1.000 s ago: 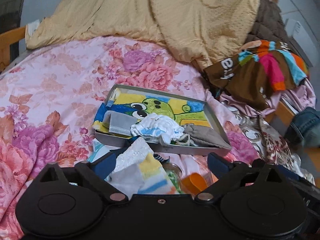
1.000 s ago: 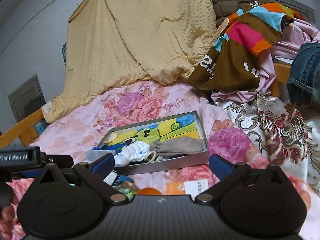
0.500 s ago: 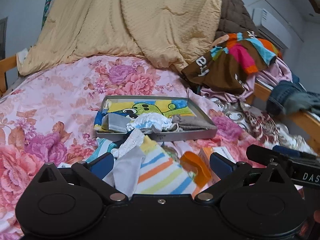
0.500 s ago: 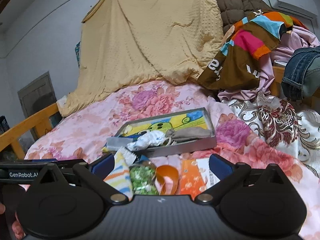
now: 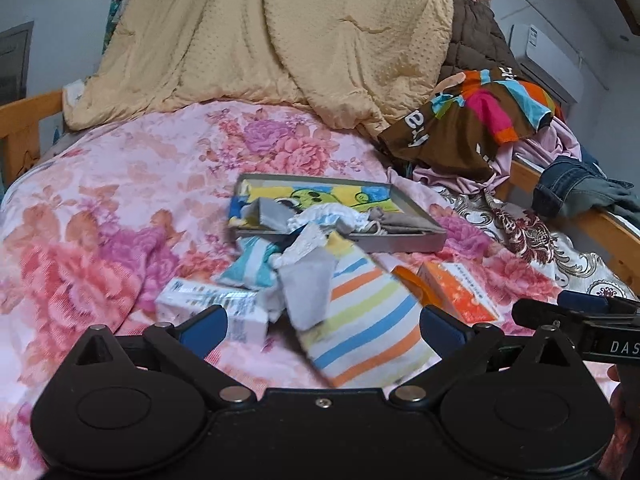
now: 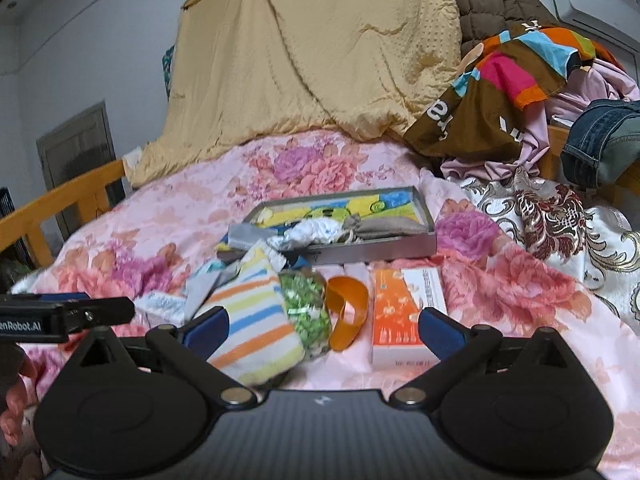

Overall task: Organize soft objects
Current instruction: 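Move both tools back from the tray toward the striped sock and grey cloth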

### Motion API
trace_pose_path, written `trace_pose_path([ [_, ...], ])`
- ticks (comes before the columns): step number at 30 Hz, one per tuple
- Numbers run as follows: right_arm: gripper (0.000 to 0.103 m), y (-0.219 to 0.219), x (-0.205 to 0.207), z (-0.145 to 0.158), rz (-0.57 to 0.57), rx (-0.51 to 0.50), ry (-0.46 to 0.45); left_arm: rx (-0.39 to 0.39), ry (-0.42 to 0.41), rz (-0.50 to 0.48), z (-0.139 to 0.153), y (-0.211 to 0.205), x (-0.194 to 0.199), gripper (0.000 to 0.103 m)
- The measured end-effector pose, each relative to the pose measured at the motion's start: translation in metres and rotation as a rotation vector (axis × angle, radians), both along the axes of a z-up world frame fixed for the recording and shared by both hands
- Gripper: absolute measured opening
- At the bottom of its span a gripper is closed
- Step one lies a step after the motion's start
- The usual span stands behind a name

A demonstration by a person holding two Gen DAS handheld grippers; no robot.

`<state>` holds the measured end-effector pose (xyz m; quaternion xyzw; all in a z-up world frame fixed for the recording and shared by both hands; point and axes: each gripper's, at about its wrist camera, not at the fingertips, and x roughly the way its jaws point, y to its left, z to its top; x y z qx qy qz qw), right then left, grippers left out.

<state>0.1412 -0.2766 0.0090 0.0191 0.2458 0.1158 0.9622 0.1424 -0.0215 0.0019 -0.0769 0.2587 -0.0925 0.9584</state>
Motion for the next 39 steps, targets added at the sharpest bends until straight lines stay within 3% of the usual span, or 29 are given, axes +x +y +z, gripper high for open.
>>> trace_pose_path([
  [8,0.103,0.025,-0.008,-0.005,0.042,-0.114,0.017,0.014,0.011,0.038,-0.015,0.021,-0.024,0.102],
  [20,0.103,0.066,-0.013,-0.018,0.245,-0.222,0.029,0.009,0.041,0.103,-0.028,0.037,-0.035,0.102],
  [39,0.103,0.069,0.004,-0.03,0.222,-0.224,0.089,0.016,0.057,0.144,-0.043,0.053,-0.021,0.102],
])
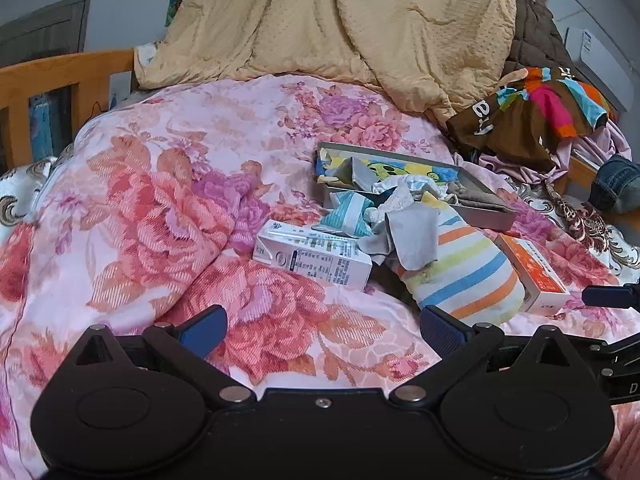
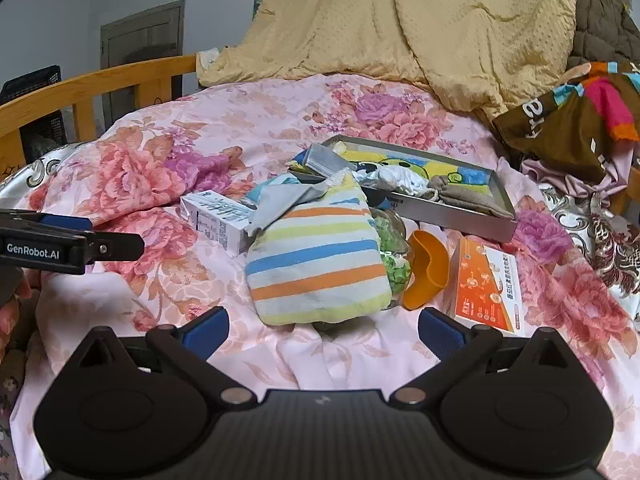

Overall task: Organize soft objects
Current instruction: 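Move both tools back from the tray toward the striped sock and grey cloth, then grasp the grey cloth with the left tool while the right tool grasps the striped sock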

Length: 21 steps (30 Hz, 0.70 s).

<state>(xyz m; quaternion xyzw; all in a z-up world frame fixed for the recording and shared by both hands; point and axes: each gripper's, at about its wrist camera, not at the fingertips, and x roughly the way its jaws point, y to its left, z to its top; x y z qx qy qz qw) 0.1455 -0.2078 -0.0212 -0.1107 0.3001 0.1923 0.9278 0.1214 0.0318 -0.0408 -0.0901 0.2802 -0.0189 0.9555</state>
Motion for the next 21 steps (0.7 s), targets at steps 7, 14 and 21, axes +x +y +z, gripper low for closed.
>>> trace_pose_path([
  [7,0.103,0.003,0.016,-0.009,-0.02,0.021,0.039,0.015,-0.01,-0.02,0.0,-0.002,0.015,0.102],
  [14,0.103,0.0,0.032,-0.014,-0.044,0.038,0.032,0.014,-0.017,-0.057,0.0,-0.009,0.038,0.102],
  [21,0.103,0.001,0.045,-0.011,-0.042,0.018,-0.04,-0.032,-0.032,-0.073,0.002,-0.013,0.057,0.102],
])
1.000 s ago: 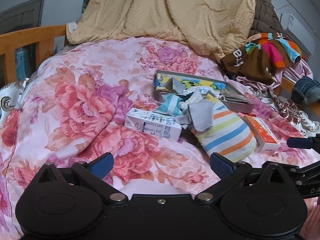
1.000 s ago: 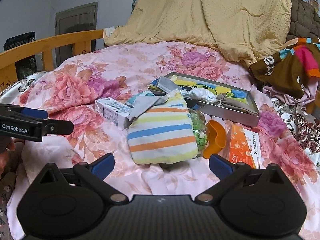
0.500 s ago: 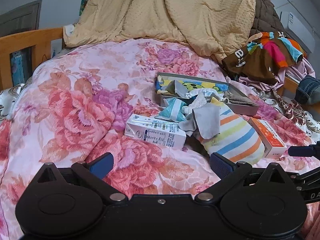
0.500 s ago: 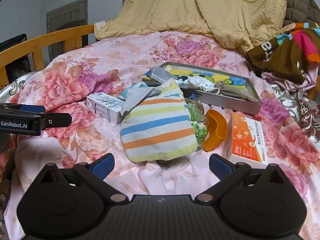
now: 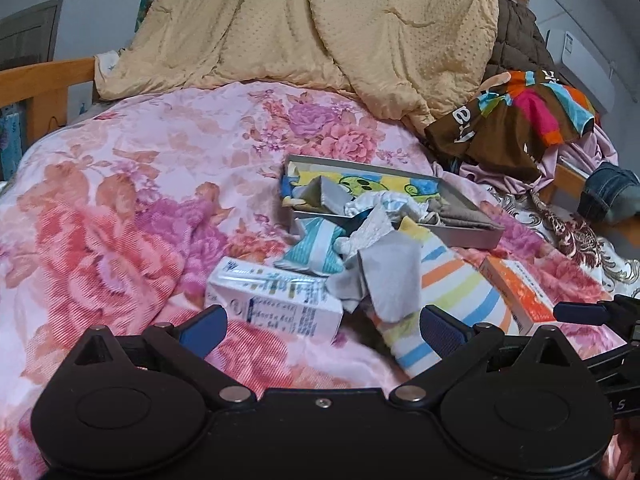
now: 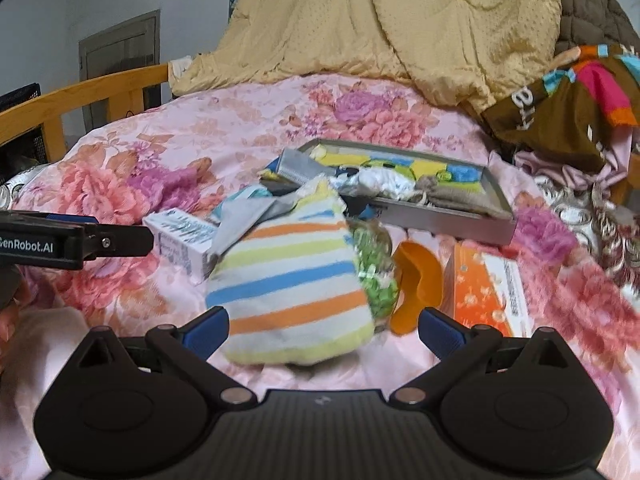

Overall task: Organize soft objects
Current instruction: 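Grasp the grey cloth with the left tool while the right tool grasps the striped sock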

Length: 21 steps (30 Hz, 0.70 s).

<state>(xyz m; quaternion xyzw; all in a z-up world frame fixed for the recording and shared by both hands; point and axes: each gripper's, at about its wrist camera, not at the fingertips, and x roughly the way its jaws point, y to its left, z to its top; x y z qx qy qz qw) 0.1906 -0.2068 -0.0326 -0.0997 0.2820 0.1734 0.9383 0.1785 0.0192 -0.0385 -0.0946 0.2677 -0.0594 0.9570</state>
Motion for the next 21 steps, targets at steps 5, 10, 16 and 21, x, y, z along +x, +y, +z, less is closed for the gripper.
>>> trace_pose_path([
  [5,0.103,0.006,0.009,0.0,0.03,-0.018,-0.036,-0.016,-0.002,-0.019,0.003,-0.005,0.016,0.102],
  [10,0.103,0.013,0.016,-0.004,0.061,-0.05,-0.059,-0.009,-0.012,-0.044,0.007,-0.012,0.033,0.102],
  [16,0.103,0.022,0.022,-0.008,0.092,-0.068,-0.093,-0.008,-0.012,-0.091,0.009,-0.024,0.052,0.102],
  [21,0.102,0.028,0.023,-0.011,0.108,-0.082,-0.13,-0.081,0.033,-0.096,0.004,-0.032,0.078,0.102],
])
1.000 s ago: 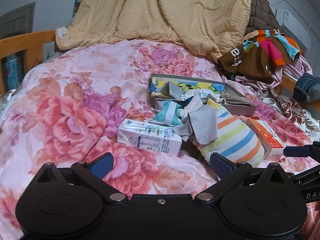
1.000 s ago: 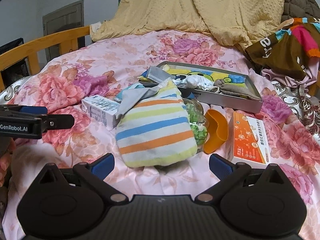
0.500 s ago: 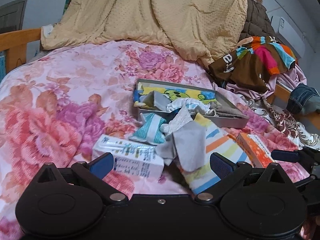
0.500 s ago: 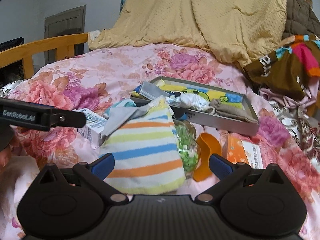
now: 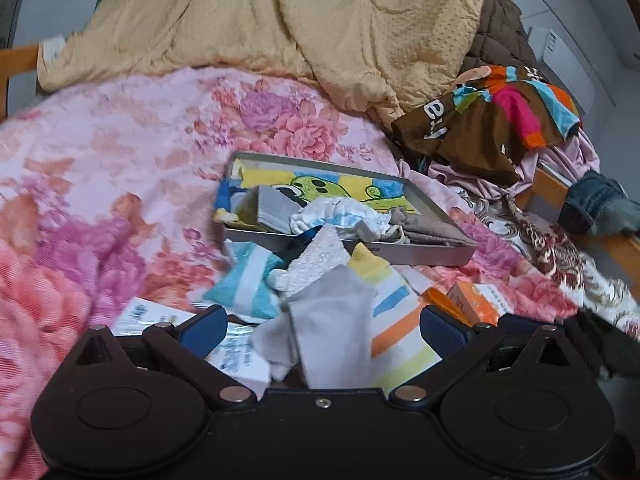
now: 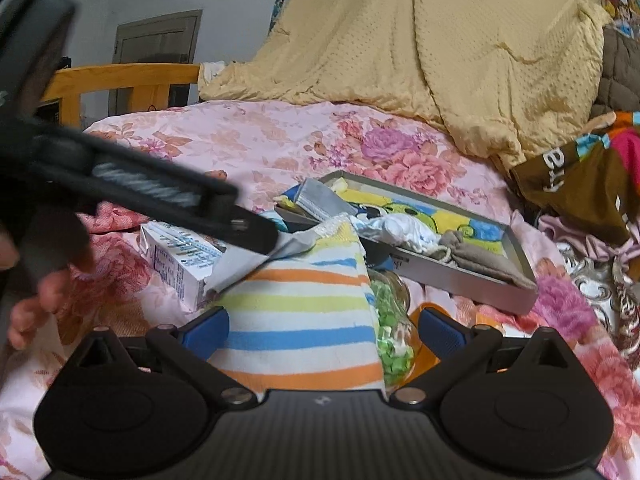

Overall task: Organize soft objects
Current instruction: 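Grasp the grey cloth with the left tool while the right tool grasps the striped sock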

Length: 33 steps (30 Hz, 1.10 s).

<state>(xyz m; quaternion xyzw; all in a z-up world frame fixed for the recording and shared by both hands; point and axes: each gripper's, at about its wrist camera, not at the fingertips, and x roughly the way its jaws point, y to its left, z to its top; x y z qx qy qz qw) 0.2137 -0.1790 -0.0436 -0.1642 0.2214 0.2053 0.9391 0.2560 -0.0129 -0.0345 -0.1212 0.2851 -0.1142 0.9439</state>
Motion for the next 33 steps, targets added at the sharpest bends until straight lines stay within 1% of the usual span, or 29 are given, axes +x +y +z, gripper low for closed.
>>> trace_pose_path([
  [5,0.102,0.002,0.004,-0.002,0.011,0.011,0.004,-0.022,0.026,0.005,-0.002,-0.007,0.017,0.102],
  [9,0.102,0.003,0.009,-0.004,0.011,0.019,0.015,-0.026,0.029,-0.003,-0.003,-0.011,0.023,0.102],
  [12,0.102,0.006,0.009,-0.006,0.013,0.019,0.02,-0.032,0.034,-0.007,-0.003,-0.012,0.024,0.097],
  [19,0.102,0.008,0.014,-0.008,0.003,0.027,0.03,-0.024,0.046,-0.035,-0.006,-0.018,0.028,0.093],
  [28,0.102,0.007,0.017,-0.011,-0.007,0.046,0.043,-0.068,0.089,-0.022,-0.01,-0.014,0.035,0.076],
  [30,0.102,0.007,0.017,-0.011,-0.008,0.047,0.047,-0.075,0.101,-0.02,-0.011,-0.014,0.036,0.069],
  [33,0.102,0.007,0.017,-0.011,-0.008,0.047,0.053,-0.092,0.124,-0.026,-0.014,-0.013,0.037,0.066],
])
